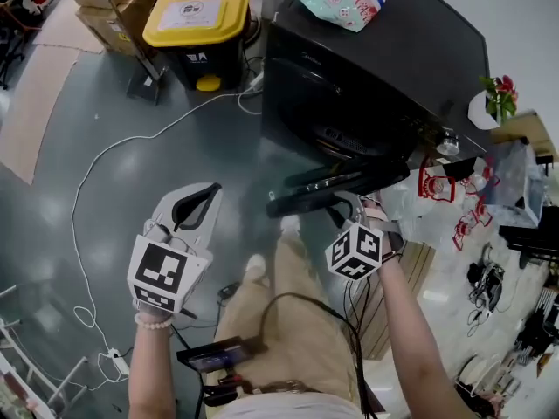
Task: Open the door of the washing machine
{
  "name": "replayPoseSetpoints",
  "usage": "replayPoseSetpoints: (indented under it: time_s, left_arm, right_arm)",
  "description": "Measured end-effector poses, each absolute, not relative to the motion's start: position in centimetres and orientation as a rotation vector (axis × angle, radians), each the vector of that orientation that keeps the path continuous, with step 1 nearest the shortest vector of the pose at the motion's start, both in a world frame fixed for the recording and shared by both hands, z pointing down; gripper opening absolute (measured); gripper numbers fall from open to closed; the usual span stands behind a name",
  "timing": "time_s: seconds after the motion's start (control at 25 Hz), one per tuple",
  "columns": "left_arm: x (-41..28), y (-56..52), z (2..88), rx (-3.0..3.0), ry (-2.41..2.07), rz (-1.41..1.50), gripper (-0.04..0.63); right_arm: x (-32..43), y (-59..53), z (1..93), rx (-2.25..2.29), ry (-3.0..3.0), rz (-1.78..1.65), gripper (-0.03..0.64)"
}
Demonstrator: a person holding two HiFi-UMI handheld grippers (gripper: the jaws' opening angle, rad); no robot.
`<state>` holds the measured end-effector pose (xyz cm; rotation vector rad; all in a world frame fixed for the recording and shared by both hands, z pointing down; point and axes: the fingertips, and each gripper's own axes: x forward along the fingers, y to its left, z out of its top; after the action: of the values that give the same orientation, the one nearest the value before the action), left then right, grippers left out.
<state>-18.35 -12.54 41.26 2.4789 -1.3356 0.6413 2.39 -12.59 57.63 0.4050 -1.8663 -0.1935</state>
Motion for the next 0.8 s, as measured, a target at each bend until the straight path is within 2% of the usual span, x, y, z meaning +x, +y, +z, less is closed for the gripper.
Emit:
replayPoseSetpoints:
  time_s: [0.8]
  left_arm:
    - [-13.9, -8.1, 38.0, 2.622, -1.205, 0.582, -0.005]
  right_arm:
    - [10.1, -3.1, 57.9, 0.314, -1.745, -0.295, 0.123]
